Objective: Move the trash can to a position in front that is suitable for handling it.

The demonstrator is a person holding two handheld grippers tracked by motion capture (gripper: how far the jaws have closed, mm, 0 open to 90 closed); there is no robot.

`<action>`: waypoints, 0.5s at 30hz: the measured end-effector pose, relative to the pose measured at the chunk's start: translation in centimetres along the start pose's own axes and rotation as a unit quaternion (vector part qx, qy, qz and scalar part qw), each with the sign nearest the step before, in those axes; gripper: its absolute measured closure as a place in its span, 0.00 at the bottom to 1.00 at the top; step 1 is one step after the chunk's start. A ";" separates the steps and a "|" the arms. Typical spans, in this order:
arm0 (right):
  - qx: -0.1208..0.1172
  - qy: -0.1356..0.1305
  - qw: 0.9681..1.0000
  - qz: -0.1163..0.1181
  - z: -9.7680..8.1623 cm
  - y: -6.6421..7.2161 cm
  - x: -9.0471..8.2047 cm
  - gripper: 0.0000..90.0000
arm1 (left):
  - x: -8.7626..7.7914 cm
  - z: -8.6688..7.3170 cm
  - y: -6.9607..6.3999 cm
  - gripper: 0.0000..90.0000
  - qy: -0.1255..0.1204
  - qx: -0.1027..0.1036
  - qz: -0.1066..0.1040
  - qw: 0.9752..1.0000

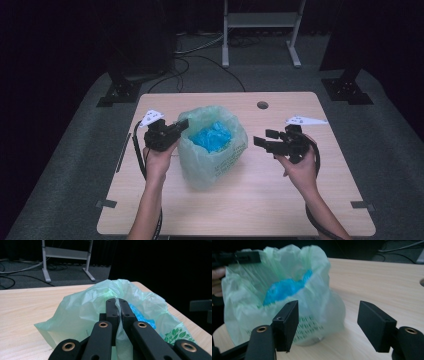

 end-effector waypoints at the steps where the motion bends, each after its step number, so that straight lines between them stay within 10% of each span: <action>1: 0.000 -0.003 1.000 0.004 0.5 0.2 0.3 0.36 | 0.0 0.1 0.0 0.99 0.000 0.000 -0.001 1.000; 15: 0.018 0.012 1.000 0.005 2.9 1.2 5.5 0.33 | 0.2 -0.2 -0.4 0.98 0.006 -0.001 -0.012 1.000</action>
Point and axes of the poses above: each handheld gripper's, and its own axes: x roughly forward along the jaws, z roughly out of its top, y roughly to its left, the point moved 5 cm from there along x, roughly forward along the jaws, and after that the axes turned 6 degrees about -x, right-handed, at the moved point
